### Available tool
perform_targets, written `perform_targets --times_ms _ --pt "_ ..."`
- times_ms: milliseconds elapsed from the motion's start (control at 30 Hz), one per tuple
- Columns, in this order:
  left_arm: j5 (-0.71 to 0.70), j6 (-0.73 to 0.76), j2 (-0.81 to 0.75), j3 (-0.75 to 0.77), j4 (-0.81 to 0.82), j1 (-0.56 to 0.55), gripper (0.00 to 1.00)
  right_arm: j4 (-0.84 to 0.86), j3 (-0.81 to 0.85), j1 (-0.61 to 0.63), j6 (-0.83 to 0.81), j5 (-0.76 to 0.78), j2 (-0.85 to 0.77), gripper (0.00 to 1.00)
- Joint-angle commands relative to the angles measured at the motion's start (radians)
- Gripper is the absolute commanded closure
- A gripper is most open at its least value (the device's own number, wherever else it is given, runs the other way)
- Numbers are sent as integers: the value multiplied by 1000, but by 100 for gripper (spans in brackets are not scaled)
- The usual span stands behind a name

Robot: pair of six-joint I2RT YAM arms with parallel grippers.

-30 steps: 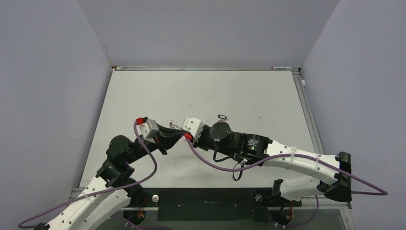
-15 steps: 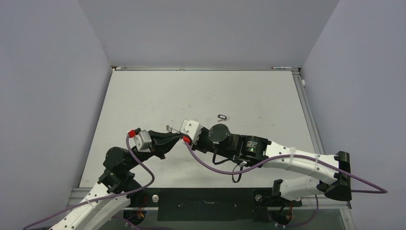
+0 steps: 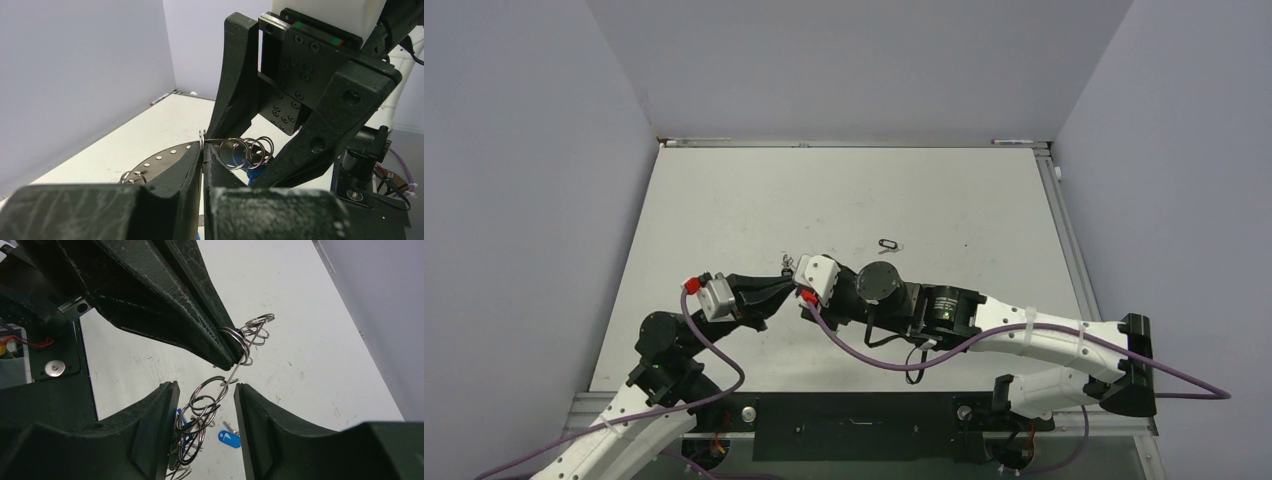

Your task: Put the keys on the keyring

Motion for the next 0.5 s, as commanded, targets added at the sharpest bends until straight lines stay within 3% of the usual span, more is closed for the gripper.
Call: perform_targets --times_ms 0,300,467 --pt "-9 24 -17 6 76 0 100 34 52 5 3 -10 -25 52" --pt "31 26 -29 0 90 2 100 44 60 -23 -9 -155 -150 48" --pt "74 26 -38 -6 105 2 100 47 65 -123 -8 -345 -196 54"
